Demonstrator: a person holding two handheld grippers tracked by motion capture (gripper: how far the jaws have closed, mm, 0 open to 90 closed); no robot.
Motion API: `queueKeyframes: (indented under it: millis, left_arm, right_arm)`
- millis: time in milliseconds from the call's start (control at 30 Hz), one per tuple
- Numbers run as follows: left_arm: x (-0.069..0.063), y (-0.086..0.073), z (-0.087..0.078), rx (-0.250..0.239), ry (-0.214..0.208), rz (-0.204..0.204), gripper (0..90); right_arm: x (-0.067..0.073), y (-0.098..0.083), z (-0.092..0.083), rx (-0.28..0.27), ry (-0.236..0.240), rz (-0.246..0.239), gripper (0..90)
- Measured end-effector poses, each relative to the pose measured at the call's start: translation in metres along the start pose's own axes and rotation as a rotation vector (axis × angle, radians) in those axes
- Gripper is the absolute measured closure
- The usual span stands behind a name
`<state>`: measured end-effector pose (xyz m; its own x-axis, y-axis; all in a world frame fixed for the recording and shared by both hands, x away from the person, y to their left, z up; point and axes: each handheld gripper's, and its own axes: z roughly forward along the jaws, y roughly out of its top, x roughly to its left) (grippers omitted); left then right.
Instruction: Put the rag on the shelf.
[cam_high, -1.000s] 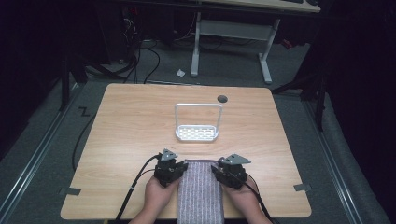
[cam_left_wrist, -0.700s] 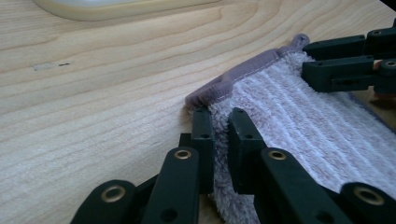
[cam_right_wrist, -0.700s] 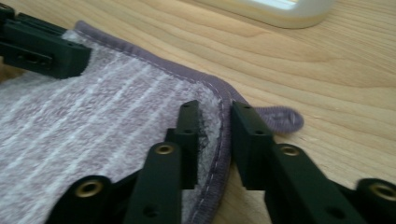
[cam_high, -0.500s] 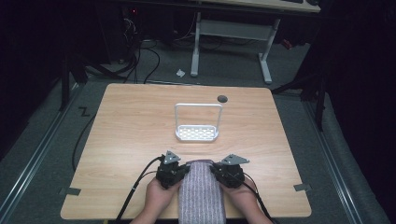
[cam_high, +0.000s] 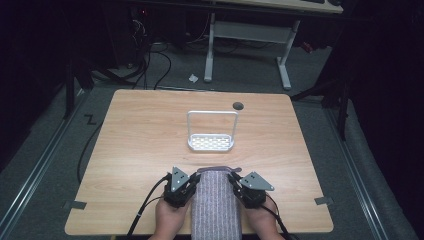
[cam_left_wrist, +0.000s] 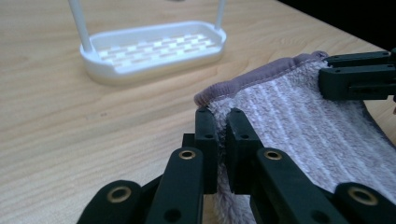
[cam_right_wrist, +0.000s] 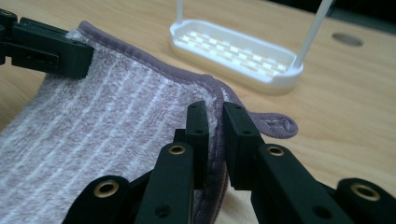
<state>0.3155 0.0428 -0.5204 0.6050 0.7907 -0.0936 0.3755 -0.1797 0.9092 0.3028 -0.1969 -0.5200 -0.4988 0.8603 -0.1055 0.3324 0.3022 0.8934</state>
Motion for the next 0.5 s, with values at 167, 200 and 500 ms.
queueKeyframes:
  millis: [167, 200, 500]
  left_arm:
    - [-0.001, 0.014, -0.006, -0.028, -0.014, 0.016, 85.2]
    - [-0.001, 0.014, -0.006, -0.028, -0.014, 0.016, 85.2]
    - [-0.001, 0.053, -0.028, -0.138, -0.019, 0.033, 85.3]
  right_arm:
    - [0.002, 0.01, -0.007, -0.051, -0.019, -0.019, 81.5]
    - [0.002, 0.01, -0.007, -0.051, -0.019, -0.019, 81.5]
    - [0.0, 0.052, -0.029, -0.19, -0.047, -0.025, 81.4]
